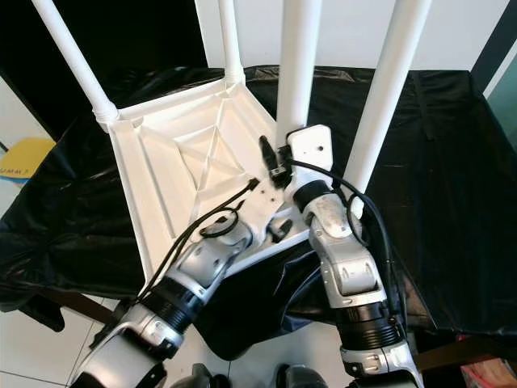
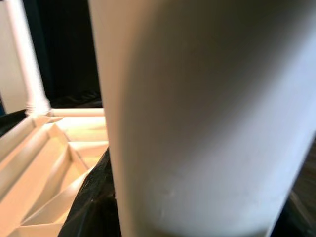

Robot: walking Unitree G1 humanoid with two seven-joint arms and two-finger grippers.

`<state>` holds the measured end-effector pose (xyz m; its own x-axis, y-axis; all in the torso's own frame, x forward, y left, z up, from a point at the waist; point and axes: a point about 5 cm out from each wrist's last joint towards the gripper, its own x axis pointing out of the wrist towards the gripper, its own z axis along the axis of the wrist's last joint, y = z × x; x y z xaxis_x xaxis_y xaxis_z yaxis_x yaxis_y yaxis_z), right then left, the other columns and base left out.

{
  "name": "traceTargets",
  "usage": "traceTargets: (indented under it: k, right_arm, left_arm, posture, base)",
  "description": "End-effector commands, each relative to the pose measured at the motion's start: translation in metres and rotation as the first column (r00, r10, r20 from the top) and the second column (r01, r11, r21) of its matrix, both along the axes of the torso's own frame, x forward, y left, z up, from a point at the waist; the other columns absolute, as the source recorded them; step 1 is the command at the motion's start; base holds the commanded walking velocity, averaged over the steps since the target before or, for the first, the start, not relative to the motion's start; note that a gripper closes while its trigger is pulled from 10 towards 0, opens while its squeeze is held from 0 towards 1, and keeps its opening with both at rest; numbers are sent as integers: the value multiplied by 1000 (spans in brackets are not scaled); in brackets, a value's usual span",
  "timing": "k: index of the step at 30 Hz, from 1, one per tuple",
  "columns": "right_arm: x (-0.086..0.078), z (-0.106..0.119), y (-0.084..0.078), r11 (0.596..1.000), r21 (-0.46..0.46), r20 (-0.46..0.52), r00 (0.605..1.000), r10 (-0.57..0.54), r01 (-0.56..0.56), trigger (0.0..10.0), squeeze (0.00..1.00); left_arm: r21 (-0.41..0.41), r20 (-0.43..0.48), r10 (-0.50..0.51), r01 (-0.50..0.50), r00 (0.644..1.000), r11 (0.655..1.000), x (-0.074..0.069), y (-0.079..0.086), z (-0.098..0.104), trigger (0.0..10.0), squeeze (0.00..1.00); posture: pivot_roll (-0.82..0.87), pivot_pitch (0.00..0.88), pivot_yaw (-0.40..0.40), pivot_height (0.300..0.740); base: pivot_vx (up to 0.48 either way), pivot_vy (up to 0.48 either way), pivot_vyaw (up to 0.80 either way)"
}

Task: Building children table

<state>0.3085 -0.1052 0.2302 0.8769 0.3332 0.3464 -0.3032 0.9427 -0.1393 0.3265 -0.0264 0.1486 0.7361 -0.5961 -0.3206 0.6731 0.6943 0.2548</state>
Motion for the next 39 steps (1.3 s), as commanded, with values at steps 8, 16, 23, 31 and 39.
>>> traceTargets:
  k: [8,16,23,31,39]
  right_arm:
    - [-2,2,10,999,-1,6,999,44,-44,10000,0]
    - [-2,3,8,999,1,9,999,38,-38,10000,0]
    - [-1,3,8,999,-1,11,999,39,-39,10000,0]
    - [0,5,8,999,-2,14,999,34,-34,10000,0]
    - [1,6,7,1000,-1,17,999,29,-29,10000,0]
  left_arm:
    - [-104,121,208,-196,971,975,15,-1,26,10000,0]
    - [-119,112,-23,36,993,992,16,40,35,10000,0]
    - [-49,22,-129,130,991,990,8,63,24,10000,0]
    - [37,-118,-322,328,939,944,-21,85,5,10000,0]
    - [130,-192,-295,322,936,938,-25,96,-11,10000,0]
  posture:
    - [-173,105,24,740]
    - [-164,108,20,740]
    - [-158,108,18,740]
    - [-153,114,17,740]
    - [-152,123,19,740]
  base:
    - [0,0,0]
    - [0,0,0]
    - [0,0,0]
    - [0,0,0]
    - [0,0,0]
